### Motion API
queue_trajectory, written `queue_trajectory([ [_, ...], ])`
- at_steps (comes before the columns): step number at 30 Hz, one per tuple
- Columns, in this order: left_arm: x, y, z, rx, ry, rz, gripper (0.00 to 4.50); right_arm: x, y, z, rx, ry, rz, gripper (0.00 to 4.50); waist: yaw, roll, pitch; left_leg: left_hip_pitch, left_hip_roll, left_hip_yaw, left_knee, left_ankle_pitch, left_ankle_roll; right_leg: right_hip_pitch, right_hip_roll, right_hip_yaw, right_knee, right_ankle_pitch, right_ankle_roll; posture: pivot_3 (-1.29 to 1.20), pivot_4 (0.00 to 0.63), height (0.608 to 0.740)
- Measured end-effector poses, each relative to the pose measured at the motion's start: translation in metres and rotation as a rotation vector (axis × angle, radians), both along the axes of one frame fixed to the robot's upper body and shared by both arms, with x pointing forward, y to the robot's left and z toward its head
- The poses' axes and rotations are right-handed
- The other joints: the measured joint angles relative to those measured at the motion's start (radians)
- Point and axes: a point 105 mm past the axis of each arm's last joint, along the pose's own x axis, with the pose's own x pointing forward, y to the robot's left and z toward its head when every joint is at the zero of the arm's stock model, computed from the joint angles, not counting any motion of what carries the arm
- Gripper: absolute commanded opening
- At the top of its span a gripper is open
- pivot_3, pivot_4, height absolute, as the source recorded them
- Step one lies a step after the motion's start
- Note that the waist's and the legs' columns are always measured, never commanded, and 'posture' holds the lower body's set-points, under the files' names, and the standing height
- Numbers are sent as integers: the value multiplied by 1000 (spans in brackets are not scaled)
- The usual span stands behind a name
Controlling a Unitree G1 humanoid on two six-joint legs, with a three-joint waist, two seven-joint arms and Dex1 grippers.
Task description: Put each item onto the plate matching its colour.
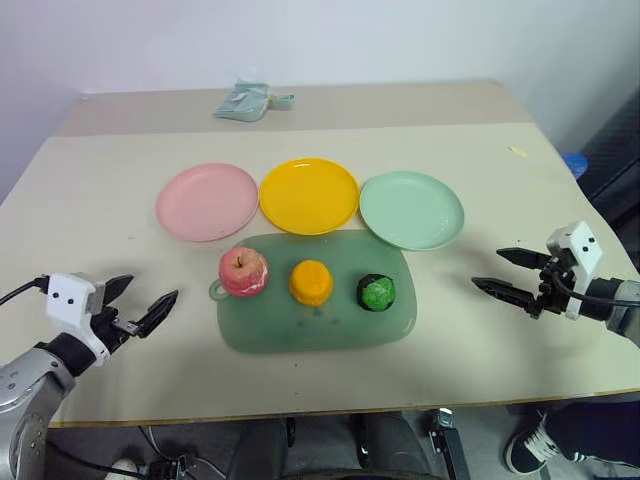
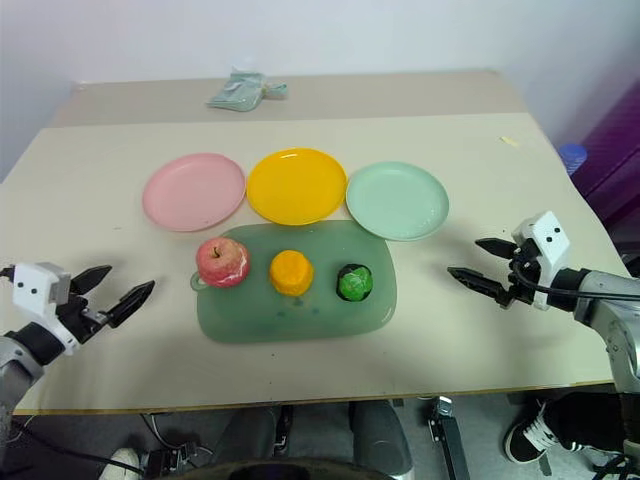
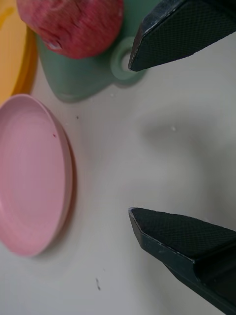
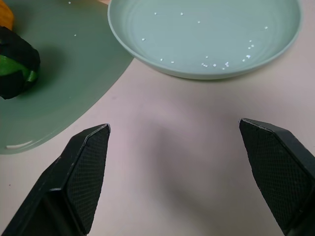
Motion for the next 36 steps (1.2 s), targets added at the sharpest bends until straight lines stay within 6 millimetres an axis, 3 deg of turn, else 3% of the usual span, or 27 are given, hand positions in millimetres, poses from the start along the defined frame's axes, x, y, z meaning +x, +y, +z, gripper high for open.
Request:
queue_trajectory([
  [9, 3, -7, 6, -57, -34, 4, 4500, 11, 7, 11, 18, -67, 5, 4271, 7, 0, 0, 0, 0, -1, 1, 0, 0, 1, 0, 0, 0, 0, 0, 0, 150, 740],
  [18, 31, -11, 53, -223, -177, -32, 4500, 15, 23, 9, 60, -115, -17, 4271, 2, 0, 0, 0, -1, -1, 2, 0, 0, 1, 0, -1, 1, 0, 0, 0, 150, 740],
  [23, 40, -34, 64, -225, -173, -185, 4500, 12, 33, 11, 78, -142, -12, 4271, 5, 0, 0, 0, -2, -1, 2, 0, 0, 1, 0, -1, 1, 0, 0, 0, 150, 740],
  [27, 40, -71, 63, -135, -82, -436, 4500, 1, 49, 23, 113, -156, 52, 4271, 4, 0, 0, 0, -2, -1, 2, 0, 0, 1, 1, 0, 1, 0, 0, 0, 150, 740],
  [30, 37, -86, 52, -55, -14, -550, 4500, -11, 61, 31, 140, -145, 117, 4271, -1, 1, 0, 0, -1, -1, 1, 0, 0, 1, 2, 0, 1, 0, 0, 0, 150, 740],
  [36, 48, -95, 25, 93, 75, -624, 4500, -32, 93, 40, 156, -123, 267, 4271, 2, 0, 0, 0, -1, -1, 2, 0, 0, 1, 2, 0, 1, 0, 0, 0, 150, 740],
])
